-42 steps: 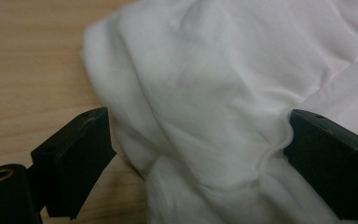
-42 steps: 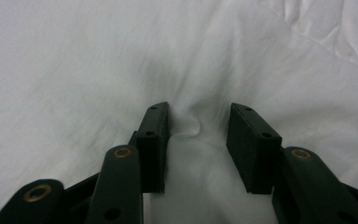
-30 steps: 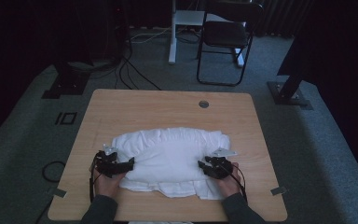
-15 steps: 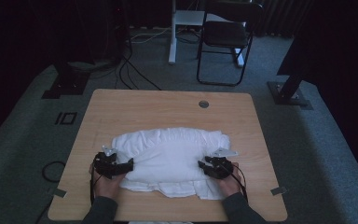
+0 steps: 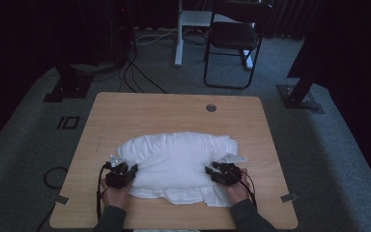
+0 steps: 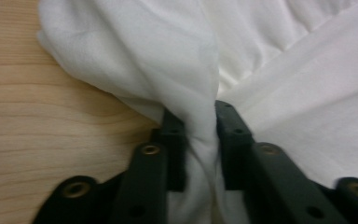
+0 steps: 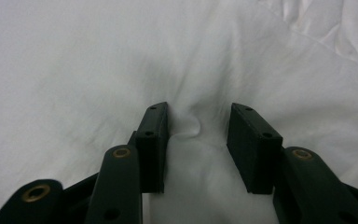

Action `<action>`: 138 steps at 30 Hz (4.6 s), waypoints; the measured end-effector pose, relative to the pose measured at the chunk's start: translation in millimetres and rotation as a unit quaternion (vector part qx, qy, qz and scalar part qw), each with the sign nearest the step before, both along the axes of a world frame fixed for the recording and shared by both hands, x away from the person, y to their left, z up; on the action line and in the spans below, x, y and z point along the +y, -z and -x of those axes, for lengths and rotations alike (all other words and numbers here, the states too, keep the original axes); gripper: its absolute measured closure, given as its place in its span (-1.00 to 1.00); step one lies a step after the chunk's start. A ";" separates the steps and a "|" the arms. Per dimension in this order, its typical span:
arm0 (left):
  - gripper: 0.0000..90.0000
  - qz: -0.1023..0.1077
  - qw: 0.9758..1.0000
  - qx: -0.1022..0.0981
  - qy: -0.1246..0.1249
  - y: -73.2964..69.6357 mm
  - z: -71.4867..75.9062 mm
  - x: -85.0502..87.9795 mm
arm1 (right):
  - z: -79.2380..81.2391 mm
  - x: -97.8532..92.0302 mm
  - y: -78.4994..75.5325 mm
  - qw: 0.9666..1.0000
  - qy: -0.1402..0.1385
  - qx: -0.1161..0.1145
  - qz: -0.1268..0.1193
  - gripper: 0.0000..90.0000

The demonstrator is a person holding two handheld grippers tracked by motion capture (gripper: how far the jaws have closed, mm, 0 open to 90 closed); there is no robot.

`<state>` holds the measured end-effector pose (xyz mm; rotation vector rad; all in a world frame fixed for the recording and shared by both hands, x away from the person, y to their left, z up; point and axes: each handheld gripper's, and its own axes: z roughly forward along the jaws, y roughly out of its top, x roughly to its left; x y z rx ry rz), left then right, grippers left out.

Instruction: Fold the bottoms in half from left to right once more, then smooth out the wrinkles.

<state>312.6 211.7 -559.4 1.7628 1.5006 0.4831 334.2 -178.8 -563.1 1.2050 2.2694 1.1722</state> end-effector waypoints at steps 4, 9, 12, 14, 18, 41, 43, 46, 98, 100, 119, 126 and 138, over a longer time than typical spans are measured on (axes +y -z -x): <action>0.83 0.038 0.999 -0.012 0.019 -7.8 -1.0 9.6 | 0.3 0.2 -1.8 1.000 0.000 0.001 0.002 0.23; 0.83 0.066 0.995 -0.065 0.048 -36.0 1.0 20.1 | 0.5 3.1 -20.4 1.000 0.001 -0.017 0.008 0.08; 0.83 0.070 0.992 -0.084 0.059 -48.5 -1.2 19.2 | 2.5 8.8 -32.0 0.999 -0.006 -0.032 -0.002 0.06; 0.83 0.070 0.991 -0.093 0.063 -54.5 -3.0 17.2 | 0.9 24.2 -44.1 0.998 -0.024 -0.053 -0.004 0.02; 0.84 0.073 0.989 -0.105 0.069 -64.5 -4.5 15.3 | -9.7 46.2 -44.7 0.998 -0.038 -0.050 -0.001 0.02; 0.84 0.102 0.959 -0.184 0.189 -129.5 -15.9 -42.8 | -27.1 120.4 -28.1 0.995 -0.103 -0.014 0.003 -0.05; 0.84 0.098 0.960 -0.181 0.191 -129.0 -15.7 -41.3 | -20.6 103.3 -39.0 0.994 -0.103 -0.029 -0.016 -0.09; 0.84 0.096 0.960 -0.179 0.192 -129.1 -15.5 -39.9 | -15.0 72.9 -45.7 0.997 -0.069 -0.040 0.000 -0.11; 0.09 0.020 0.946 -0.155 0.286 -108.8 -20.7 -125.4 | -82.4 10.9 -55.4 0.994 -0.035 0.015 -0.099 0.80; 0.17 0.009 0.959 -0.152 0.237 -115.3 -34.0 -103.8 | -83.5 9.8 -54.5 0.994 -0.034 0.017 -0.099 0.80; 0.54 -0.043 0.974 -0.058 0.213 -31.8 -78.8 -97.3 | -97.2 0.7 -44.2 0.997 -0.008 0.025 -0.072 0.41; 0.54 -0.061 0.974 -0.064 0.208 -30.2 -79.4 -98.4 | -92.7 -2.6 -56.4 0.998 -0.002 0.007 -0.068 0.15; 0.54 -0.078 0.977 -0.068 0.187 -30.8 -91.9 -99.6 | -80.4 6.7 -94.1 0.994 -0.011 -0.051 -0.096 0.04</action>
